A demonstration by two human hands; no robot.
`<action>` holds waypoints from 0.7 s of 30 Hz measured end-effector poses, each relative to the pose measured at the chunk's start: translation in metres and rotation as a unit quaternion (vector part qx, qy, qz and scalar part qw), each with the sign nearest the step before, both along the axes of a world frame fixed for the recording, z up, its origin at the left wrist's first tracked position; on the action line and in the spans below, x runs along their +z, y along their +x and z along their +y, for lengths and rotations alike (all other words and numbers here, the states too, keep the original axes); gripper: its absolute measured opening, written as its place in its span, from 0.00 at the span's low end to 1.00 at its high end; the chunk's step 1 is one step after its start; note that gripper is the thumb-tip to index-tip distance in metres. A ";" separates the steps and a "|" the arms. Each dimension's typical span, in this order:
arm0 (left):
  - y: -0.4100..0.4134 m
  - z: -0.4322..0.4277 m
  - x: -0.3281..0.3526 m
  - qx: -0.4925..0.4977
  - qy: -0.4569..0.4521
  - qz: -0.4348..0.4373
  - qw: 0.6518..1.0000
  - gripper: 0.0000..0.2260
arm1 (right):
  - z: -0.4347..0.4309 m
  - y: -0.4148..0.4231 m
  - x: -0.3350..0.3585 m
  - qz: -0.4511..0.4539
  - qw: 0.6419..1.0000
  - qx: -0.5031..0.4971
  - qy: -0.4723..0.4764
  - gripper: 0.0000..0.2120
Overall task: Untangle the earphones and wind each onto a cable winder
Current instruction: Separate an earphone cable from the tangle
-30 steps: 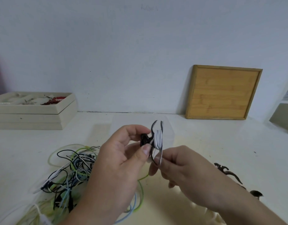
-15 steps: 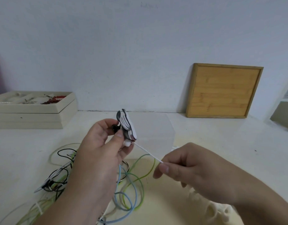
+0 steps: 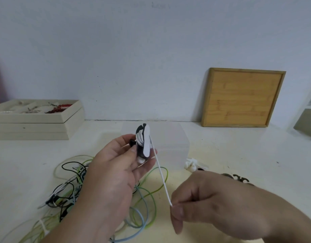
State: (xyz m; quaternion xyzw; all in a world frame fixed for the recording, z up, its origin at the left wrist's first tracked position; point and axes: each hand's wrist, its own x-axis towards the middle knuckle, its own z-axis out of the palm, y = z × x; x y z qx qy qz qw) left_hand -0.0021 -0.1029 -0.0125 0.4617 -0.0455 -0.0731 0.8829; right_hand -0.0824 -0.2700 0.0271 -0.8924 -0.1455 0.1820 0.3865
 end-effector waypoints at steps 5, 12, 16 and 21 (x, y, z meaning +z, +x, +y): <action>-0.001 0.001 0.000 -0.044 -0.018 0.016 0.999 0.09 | 0.005 -0.002 0.003 0.018 0.997 0.005 -0.076 0.11; -0.005 -0.005 -0.014 0.012 0.142 -0.110 0.984 0.13 | 0.012 -0.003 0.008 0.027 0.998 0.029 -0.047 0.11; -0.005 -0.004 -0.021 0.038 0.271 -0.236 0.932 0.16 | 0.009 -0.004 0.011 0.028 0.999 0.037 0.022 0.12; -0.009 -0.005 -0.020 0.047 0.321 -0.286 0.902 0.09 | 0.007 -0.003 0.008 0.010 0.997 0.036 0.075 0.13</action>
